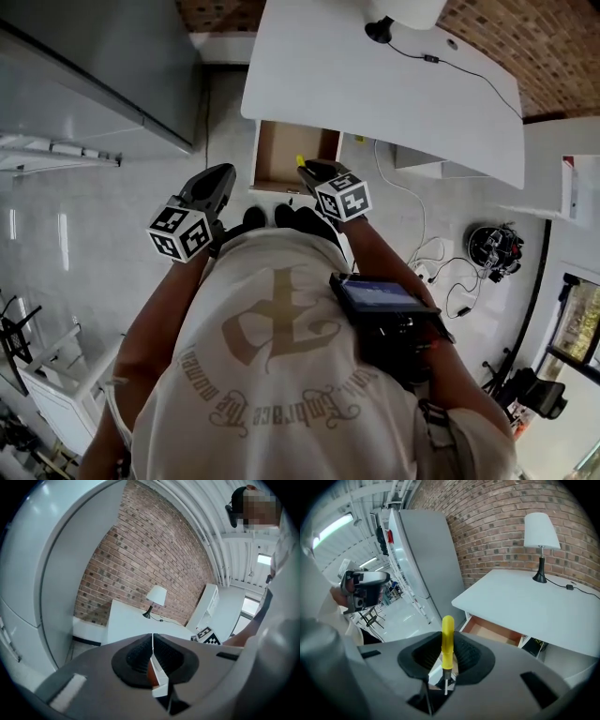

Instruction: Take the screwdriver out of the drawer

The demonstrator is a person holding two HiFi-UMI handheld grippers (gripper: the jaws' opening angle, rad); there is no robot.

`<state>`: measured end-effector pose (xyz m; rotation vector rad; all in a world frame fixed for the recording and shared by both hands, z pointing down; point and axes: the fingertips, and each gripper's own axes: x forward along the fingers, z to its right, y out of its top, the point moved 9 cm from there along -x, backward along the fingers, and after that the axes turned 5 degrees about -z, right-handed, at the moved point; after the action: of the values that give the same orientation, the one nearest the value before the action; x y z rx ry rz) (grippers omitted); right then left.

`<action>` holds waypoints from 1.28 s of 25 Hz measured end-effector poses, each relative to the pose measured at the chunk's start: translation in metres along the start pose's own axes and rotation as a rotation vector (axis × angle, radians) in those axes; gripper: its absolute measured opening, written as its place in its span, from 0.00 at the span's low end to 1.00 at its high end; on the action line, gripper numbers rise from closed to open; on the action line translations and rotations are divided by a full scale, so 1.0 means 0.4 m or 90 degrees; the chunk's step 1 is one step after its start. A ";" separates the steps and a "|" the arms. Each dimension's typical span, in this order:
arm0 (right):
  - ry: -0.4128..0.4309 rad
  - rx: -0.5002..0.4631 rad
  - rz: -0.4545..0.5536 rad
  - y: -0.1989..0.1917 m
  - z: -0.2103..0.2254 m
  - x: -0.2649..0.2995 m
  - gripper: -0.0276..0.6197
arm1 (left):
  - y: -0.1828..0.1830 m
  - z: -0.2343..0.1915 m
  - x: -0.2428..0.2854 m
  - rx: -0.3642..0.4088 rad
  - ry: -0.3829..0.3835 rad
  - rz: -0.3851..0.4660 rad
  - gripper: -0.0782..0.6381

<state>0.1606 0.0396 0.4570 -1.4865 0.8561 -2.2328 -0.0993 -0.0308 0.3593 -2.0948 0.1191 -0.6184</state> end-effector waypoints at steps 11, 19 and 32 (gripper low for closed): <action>-0.035 0.039 0.079 0.008 -0.052 -0.086 0.15 | 0.024 0.008 0.028 0.042 -0.066 -0.011 0.13; -0.059 0.041 0.139 0.051 -0.070 -0.126 0.15 | 0.036 -0.008 0.039 0.063 -0.088 -0.018 0.13; -0.092 0.042 0.267 0.079 -0.082 -0.243 0.15 | 0.054 0.011 0.093 0.090 -0.140 -0.036 0.13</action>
<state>0.1681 0.0802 0.3582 -1.2785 0.9373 -1.8092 -0.0618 -0.0516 0.3540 -2.0196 -0.1056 -0.4134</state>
